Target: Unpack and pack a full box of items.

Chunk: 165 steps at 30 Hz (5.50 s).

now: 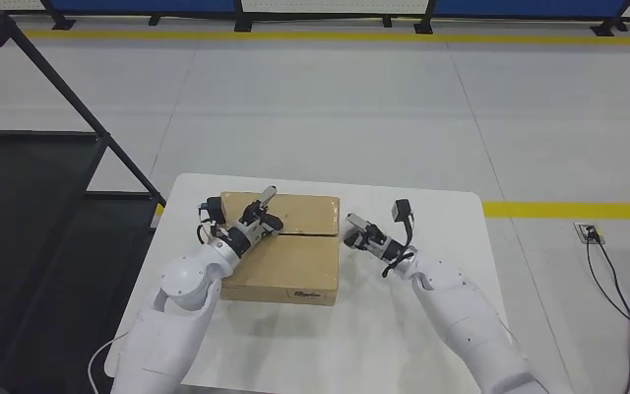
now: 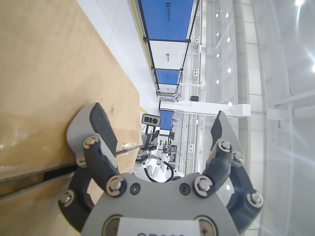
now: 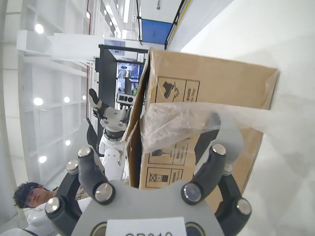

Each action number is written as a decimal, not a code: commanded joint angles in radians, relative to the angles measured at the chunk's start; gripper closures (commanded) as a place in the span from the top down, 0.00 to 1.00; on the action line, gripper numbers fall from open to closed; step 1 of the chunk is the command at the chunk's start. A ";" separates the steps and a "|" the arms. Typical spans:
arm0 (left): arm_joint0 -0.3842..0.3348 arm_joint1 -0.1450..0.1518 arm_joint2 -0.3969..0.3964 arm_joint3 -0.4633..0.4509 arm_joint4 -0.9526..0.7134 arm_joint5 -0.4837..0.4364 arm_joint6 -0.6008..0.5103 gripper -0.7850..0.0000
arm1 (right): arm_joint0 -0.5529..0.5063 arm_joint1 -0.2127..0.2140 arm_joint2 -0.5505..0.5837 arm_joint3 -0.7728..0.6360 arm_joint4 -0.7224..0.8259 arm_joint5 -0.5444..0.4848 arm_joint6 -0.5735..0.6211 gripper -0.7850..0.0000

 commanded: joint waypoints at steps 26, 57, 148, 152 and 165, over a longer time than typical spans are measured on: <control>-0.008 0.001 -0.022 0.001 0.016 0.014 0.001 1.00 | 0.001 -0.044 0.053 0.117 0.091 -0.087 -0.180 1.00; 0.024 0.002 -0.041 -0.051 0.014 0.017 0.014 1.00 | -0.025 -0.059 0.060 -0.032 0.085 0.322 -0.221 1.00; 0.454 0.045 -0.401 -0.357 -0.148 -0.209 -0.014 1.00 | -0.472 -0.063 -0.074 -1.241 -0.847 0.963 -0.961 1.00; 0.470 0.045 -0.411 -0.358 -0.165 -0.219 -0.012 1.00 | -0.432 -0.079 -0.104 -1.200 -0.852 0.988 -0.957 1.00; 0.507 0.046 -0.422 -0.375 -0.184 -0.229 -0.007 1.00 | -0.323 -0.134 -0.199 -1.047 -0.866 1.043 -0.932 1.00</control>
